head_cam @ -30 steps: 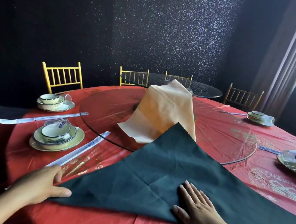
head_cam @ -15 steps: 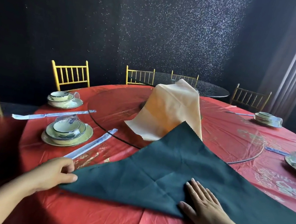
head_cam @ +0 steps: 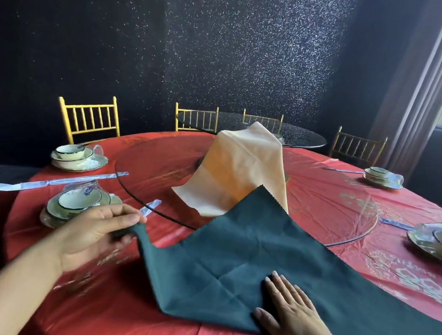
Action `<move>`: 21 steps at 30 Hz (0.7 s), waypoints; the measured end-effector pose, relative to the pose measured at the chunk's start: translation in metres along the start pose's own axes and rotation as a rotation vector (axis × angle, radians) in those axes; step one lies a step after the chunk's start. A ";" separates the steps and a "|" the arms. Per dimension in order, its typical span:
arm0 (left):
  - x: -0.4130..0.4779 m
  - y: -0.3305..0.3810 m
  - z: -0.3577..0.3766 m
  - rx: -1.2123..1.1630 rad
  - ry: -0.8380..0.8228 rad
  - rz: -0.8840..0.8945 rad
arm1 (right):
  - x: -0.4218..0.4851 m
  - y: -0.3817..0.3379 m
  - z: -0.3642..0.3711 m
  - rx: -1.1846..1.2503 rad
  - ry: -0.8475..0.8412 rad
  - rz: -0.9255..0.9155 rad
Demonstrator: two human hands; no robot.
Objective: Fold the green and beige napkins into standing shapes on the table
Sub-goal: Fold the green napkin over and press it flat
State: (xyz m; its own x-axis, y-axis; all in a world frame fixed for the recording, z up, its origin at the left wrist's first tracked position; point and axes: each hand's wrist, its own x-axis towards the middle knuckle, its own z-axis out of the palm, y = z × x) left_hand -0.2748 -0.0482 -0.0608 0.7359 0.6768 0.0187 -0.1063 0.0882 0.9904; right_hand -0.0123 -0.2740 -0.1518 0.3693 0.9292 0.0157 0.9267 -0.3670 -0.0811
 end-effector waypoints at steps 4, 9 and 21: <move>0.018 0.004 0.029 -0.061 -0.219 0.019 | -0.003 -0.001 0.002 0.041 0.067 0.013; 0.059 -0.002 0.084 0.301 -0.083 0.069 | 0.000 0.001 0.003 -0.182 -0.003 0.062; 0.157 -0.024 0.133 0.710 0.092 0.144 | 0.097 0.042 -0.057 0.423 0.335 0.168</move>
State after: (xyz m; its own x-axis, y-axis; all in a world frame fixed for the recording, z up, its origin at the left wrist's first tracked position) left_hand -0.0683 -0.0412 -0.0636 0.6849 0.7074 0.1748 0.2843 -0.4804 0.8297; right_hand 0.0662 -0.2021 -0.0966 0.5751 0.7692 0.2784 0.7702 -0.3944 -0.5012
